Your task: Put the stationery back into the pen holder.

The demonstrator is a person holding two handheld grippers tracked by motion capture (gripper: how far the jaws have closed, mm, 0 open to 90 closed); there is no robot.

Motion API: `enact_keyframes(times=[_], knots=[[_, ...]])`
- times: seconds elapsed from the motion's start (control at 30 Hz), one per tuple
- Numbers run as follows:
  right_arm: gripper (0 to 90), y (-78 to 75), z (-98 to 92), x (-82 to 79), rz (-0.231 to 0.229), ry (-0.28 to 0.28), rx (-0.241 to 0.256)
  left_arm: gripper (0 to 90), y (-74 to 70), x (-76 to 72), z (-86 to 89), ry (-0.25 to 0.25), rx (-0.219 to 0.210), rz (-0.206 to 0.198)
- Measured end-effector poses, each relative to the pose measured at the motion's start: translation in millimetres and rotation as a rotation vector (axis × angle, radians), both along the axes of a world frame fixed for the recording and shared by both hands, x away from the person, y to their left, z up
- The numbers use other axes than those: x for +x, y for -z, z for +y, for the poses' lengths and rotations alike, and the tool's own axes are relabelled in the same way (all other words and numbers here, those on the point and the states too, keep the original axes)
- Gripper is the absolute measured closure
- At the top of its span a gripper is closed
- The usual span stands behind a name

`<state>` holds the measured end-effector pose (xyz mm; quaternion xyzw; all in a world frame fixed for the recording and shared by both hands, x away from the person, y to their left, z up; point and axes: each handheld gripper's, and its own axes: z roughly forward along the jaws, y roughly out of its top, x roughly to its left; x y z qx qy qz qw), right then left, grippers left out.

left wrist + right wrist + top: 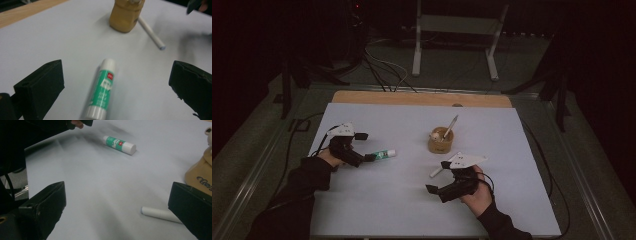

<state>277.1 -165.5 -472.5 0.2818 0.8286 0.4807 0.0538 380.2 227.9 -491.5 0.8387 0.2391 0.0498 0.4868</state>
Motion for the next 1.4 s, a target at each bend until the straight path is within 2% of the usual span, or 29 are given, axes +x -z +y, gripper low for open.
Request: enact_keyframes(times=[0.03, 0.07, 0.13, 0.23, 0.27, 0.4, 0.47, 0.5, 0.53, 0.67, 0.73, 0.77, 1.0, 1.07, 1.23, 1.4], knots=[[1.3, 0.0, -0.1, 0.2, 0.002, 0.000, -0.001, 0.4, 1.3, 0.6, 0.6, 0.001, 0.001, 0.013], [1.3, -0.2, -0.3, 0.5, 0.007, -0.003, 0.001, 1.0, 2.7, 0.5, 0.3, -0.006, 0.023, 0.012], [1.2, -0.7, -0.3, 0.4, 0.005, -0.003, 0.001, 2.6, 6.1, 0.4, -2.1, -0.012, 0.089, 0.017], [1.3, -0.9, -0.3, 0.3, 0.004, -0.003, 0.001, 3.1, 10.3, 0.4, -5.0, -0.012, 0.117, 0.045], [1.2, -0.9, -0.2, 0.3, 0.004, -0.003, 0.001, 3.5, 11.4, 0.5, -5.2, -0.005, 0.119, 0.048], [1.3, -0.7, -0.2, 0.2, 0.005, -0.003, 0.001, 6.9, 13.8, 0.4, -5.3, 0.003, 0.173, 0.051], [1.3, -0.9, -0.2, 0.2, 0.005, -0.003, 0.002, 16.1, 15.3, 0.1, -5.2, 0.007, 0.184, 0.055], [1.3, -0.9, -0.2, 0.2, 0.005, -0.003, 0.002, 16.1, 15.3, 0.1, -5.2, 0.007, 0.184, 0.055], [1.2, -0.9, -0.3, 0.1, 0.005, -0.004, 0.002, 16.1, 16.8, 0.0, -6.1, 0.029, 0.223, 0.054], [1.3, -0.4, -0.2, 0.5, 0.007, -0.004, 0.001, 25.5, 20.3, 0.7, -7.8, 0.033, 0.282, 0.045], [1.3, -0.5, -0.1, 0.3, 0.008, -0.003, 0.002, 27.2, 21.1, 1.7, -7.7, 0.029, 0.294, 0.041], [1.3, -0.8, -0.2, 0.2, 0.007, -0.004, 0.002, 32.0, 21.6, 2.1, -8.2, 0.021, 0.306, 0.031], [1.2, -0.3, -0.3, 0.6, 0.007, -0.004, 0.002, 43.0, 23.1, 4.4, -12.2, 0.036, 0.353, 0.011], [1.3, -0.2, -0.1, 0.8, 0.008, -0.004, 0.004, 45.5, 23.2, 5.9, -14.9, 0.039, 0.363, 0.014], [1.2, -0.4, -0.2, 0.4, 0.008, -0.005, 0.002, 49.4, 24.7, 8.3, -24.0, 0.064, 0.437, 0.021], [1.3, -0.7, -0.5, 0.2, 0.009, -0.004, 0.005, 54.6, 22.6, 10.9, -27.7, 0.083, 0.473, 0.024]])
